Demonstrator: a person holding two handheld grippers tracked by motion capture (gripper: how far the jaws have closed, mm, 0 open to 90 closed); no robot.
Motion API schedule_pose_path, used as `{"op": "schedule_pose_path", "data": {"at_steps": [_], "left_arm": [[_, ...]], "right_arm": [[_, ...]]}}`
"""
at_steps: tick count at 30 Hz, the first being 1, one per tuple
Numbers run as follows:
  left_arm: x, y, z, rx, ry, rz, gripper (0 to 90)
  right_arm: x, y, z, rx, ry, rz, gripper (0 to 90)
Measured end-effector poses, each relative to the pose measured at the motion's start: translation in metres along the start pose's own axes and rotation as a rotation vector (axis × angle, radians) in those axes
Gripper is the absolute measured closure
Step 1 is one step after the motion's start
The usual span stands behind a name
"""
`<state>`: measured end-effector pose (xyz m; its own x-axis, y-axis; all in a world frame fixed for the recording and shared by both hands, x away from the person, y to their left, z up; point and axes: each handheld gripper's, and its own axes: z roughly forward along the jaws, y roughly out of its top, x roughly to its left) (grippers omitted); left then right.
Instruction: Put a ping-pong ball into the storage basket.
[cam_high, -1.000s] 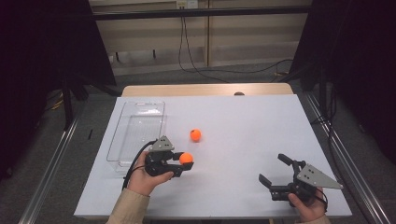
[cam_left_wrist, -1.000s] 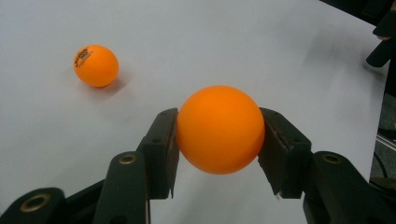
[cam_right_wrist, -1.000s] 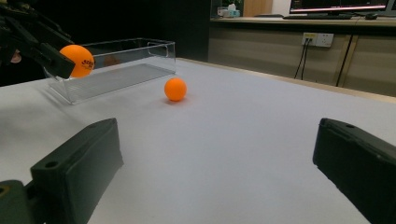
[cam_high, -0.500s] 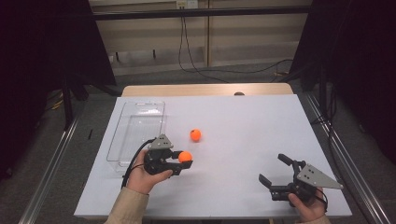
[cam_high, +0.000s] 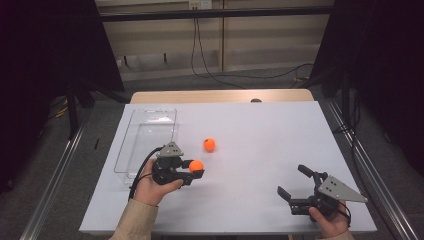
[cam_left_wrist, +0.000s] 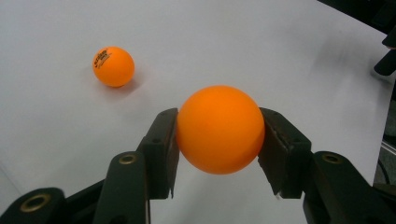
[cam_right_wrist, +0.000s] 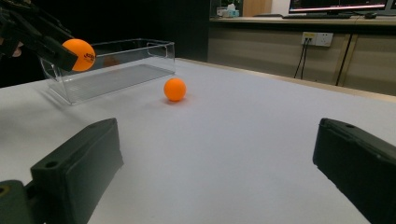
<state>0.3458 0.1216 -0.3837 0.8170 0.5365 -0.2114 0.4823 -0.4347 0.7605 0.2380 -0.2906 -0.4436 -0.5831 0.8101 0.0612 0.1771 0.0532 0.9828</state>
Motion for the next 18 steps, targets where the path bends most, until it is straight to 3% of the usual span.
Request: {"op": "schedule_pose_path", "data": {"at_steps": [18], "left_arm": [[0.008, 0.005, -0.011, -0.013, 0.033, -0.023, 50.9]], "right_arm": [[0.0, 0.0, 0.0, 0.0, 0.0, 0.0, 0.6]]}}
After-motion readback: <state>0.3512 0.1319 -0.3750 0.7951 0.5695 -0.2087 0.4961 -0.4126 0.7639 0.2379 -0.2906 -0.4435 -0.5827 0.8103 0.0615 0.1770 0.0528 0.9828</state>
